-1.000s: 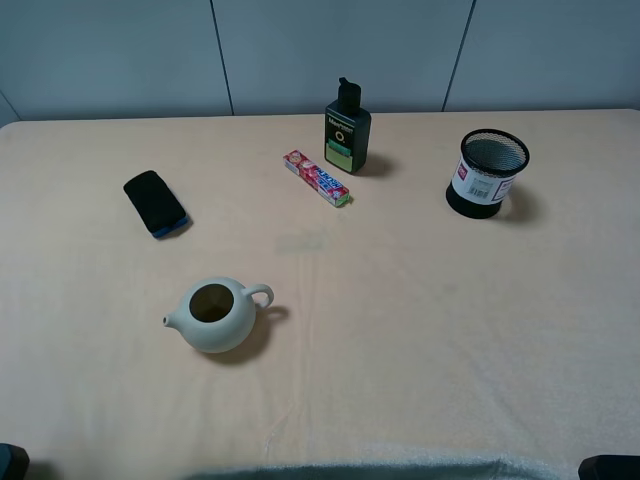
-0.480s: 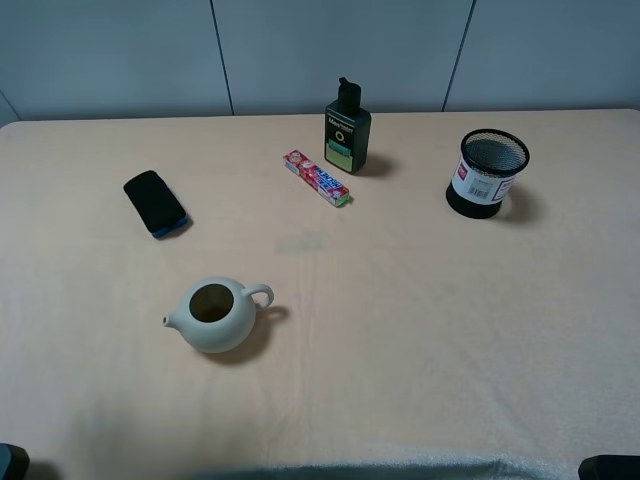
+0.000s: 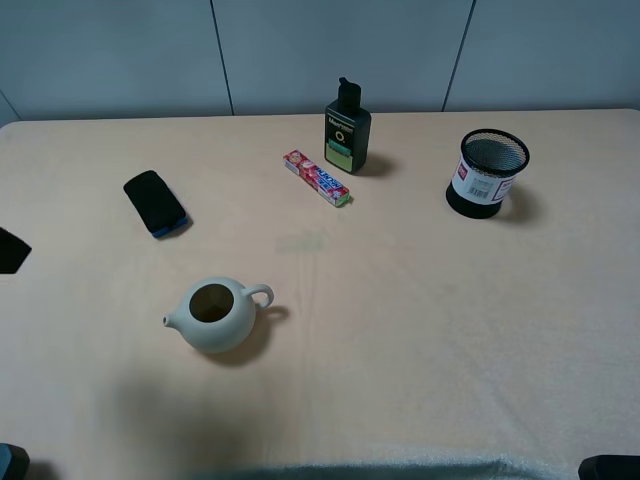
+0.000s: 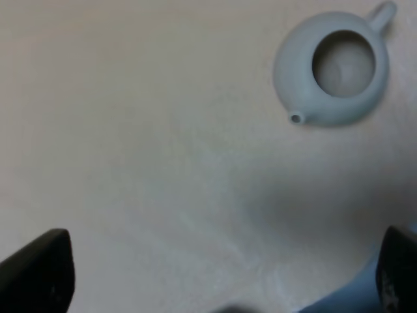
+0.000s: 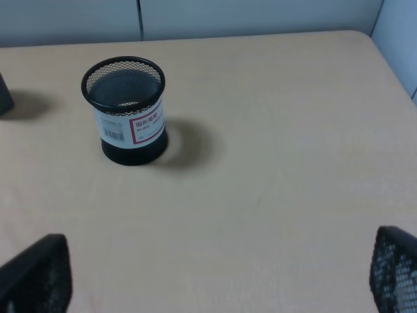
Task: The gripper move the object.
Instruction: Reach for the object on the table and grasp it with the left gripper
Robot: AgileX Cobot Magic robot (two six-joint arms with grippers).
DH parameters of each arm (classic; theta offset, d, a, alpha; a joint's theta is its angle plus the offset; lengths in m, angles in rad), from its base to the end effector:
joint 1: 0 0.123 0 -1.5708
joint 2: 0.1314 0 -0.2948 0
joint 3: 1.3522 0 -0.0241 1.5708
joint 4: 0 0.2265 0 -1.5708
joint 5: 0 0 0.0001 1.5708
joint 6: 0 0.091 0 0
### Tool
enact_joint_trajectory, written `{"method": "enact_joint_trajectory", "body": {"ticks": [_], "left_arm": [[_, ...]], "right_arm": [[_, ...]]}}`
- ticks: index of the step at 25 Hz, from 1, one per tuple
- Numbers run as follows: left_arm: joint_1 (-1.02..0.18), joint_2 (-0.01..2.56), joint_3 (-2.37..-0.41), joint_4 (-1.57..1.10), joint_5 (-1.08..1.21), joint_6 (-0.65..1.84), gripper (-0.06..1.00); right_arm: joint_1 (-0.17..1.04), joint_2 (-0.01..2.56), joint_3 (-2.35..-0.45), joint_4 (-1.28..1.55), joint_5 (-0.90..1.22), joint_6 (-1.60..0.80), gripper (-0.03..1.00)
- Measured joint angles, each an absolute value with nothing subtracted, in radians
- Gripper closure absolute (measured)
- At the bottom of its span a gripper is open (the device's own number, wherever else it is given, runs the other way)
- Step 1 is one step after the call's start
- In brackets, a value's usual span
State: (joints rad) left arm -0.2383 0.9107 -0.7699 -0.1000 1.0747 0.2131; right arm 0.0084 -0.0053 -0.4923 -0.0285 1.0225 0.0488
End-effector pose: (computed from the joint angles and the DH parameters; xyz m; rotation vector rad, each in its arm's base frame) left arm 0.1125 -0.0355 0.3076 0.5670 2.6370 -0.1408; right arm -0.0345 -0.0025 0.2666 0.0412 2.0078 0.0026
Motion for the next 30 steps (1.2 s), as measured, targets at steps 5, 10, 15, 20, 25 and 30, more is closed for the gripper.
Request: {"method": "enact_joint_trajectory", "body": {"ticks": [5,10,15,20,25,30], "left_arm": [[-0.324,1.034,-0.784,-0.100,1.033,0.202,0.02],[-0.401,1.133,-0.784,-0.096,0.994,0.198,0.03],[-0.483,1.206,-0.784,-0.065,0.952,0.181,0.03],[-0.565,1.267,-0.784,-0.048,0.913,0.178,0.03],[-0.640,1.339,-0.801,-0.020,0.892,0.178,0.03],[-0.723,1.419,-0.851,0.017,0.882,0.176,0.03]], "right_arm": [[0.008,-0.005,-0.492,-0.029,1.022,0.049,0.27],[0.008,-0.005,-0.492,-0.029,1.024,0.049,0.27],[0.008,-0.005,-0.492,-0.029,1.024,0.049,0.27],[0.008,-0.005,-0.492,-0.029,1.024,0.049,0.27],[0.008,-0.005,-0.492,-0.029,1.024,0.049,0.27],[0.008,-0.005,-0.492,-0.029,1.024,0.049,0.27]]}}
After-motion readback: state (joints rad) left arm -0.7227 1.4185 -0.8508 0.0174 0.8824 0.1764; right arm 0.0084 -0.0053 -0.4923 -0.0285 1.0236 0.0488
